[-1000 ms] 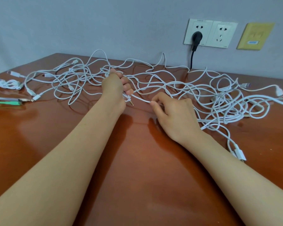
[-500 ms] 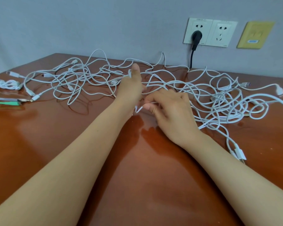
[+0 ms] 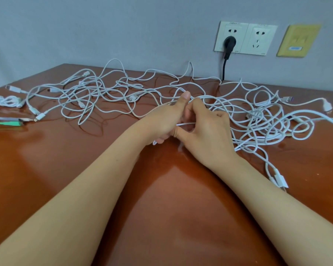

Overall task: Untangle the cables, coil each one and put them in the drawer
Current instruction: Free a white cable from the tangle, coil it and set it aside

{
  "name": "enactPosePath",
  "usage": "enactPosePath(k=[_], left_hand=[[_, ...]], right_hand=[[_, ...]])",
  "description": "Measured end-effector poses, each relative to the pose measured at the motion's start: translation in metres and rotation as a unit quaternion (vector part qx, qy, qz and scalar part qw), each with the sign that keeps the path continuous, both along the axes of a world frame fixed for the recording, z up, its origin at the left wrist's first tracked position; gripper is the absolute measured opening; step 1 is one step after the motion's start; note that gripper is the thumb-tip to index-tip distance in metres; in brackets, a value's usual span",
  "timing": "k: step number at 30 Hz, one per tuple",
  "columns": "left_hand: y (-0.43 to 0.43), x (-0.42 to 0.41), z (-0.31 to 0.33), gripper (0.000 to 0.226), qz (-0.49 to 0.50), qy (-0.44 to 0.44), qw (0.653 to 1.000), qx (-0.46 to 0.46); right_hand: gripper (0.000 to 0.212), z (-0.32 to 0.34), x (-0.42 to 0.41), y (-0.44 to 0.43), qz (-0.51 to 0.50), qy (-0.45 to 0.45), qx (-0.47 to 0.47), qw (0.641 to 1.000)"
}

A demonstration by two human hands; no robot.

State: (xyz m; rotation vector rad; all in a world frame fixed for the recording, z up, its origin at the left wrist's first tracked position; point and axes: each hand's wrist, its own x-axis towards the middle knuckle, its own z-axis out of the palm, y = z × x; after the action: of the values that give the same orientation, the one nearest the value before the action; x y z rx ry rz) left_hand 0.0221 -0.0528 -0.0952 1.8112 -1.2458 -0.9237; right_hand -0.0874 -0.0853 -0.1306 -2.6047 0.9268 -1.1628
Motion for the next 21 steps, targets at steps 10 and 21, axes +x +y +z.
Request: enactPosePath(k=[10,21], left_hand=[[0.002,0.018,0.002,0.064,0.065,0.008,0.997,-0.043],[0.006,0.018,0.0,0.06,-0.041,0.031,0.999,0.012]], right_hand=[[0.042,0.002,-0.004,-0.003,0.025,0.025,0.032,0.999],[0.025,0.002,-0.006,-0.009,-0.002,-0.032,0.036,0.999]])
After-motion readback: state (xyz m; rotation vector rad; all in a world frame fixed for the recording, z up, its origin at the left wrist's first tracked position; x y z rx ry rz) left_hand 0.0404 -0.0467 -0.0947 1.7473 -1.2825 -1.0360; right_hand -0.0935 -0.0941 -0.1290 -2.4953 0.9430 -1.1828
